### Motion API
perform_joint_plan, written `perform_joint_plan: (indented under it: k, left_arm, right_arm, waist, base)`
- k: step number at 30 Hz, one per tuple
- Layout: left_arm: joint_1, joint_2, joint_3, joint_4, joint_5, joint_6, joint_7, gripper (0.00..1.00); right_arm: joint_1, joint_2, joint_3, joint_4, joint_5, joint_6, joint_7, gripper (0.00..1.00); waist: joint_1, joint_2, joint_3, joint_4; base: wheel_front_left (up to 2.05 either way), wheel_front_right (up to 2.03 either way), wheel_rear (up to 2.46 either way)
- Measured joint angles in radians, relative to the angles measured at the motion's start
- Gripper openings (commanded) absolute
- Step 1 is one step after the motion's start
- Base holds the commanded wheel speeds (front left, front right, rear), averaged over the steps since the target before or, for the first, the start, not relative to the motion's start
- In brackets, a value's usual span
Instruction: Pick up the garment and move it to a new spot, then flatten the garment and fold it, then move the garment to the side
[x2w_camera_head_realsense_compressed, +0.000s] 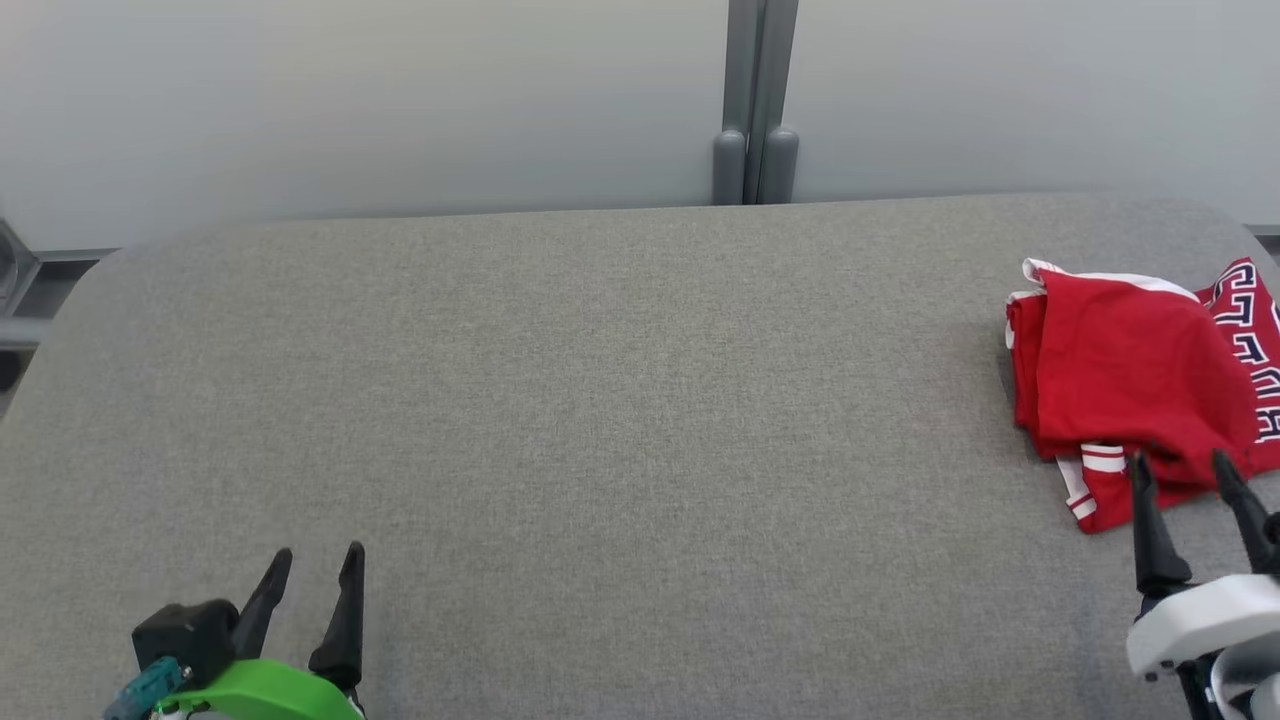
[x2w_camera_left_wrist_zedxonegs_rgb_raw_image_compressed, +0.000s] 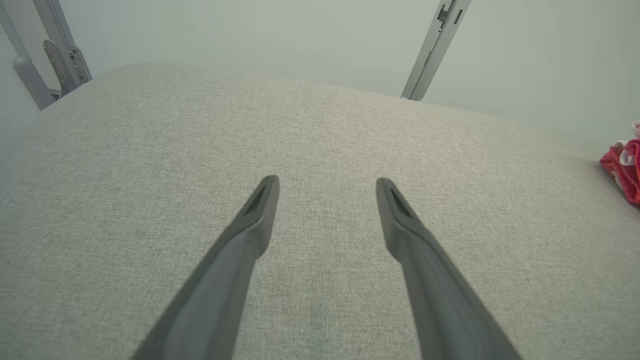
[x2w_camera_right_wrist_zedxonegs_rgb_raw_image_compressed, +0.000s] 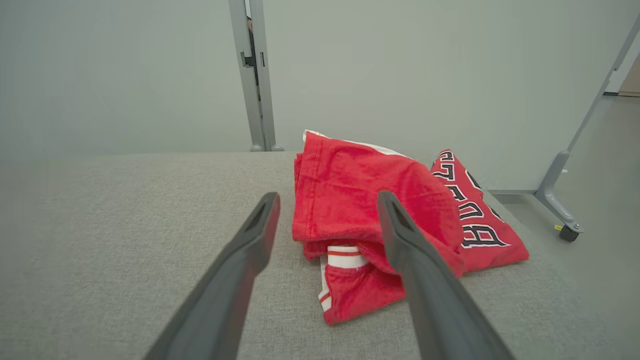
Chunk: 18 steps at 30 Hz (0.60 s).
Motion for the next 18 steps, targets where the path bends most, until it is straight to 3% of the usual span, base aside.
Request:
perform_joint_plan:
  k: [10,18]
  left_arm:
    - [0.044,-0.02,0.055,0.02,0.051,0.0,0.0,1.0]
    - [0.046,-0.035,0.109,0.008,0.095,0.0,0.0,1.0]
  right_arm:
    - [0.052,0.093,-0.031,0.046,-0.066,0.0,0.01,1.0]
    - [0.052,0.144,-0.046,-0.005,-0.12,0.0,0.013,1.0]
  waist:
    - [0.0,0.0,-0.027,0.024]
    - [0.0,0.0,-0.026,0.026]
  base:
    - [0.0,0.0,0.0]
    - [0.0,0.0,0.0]
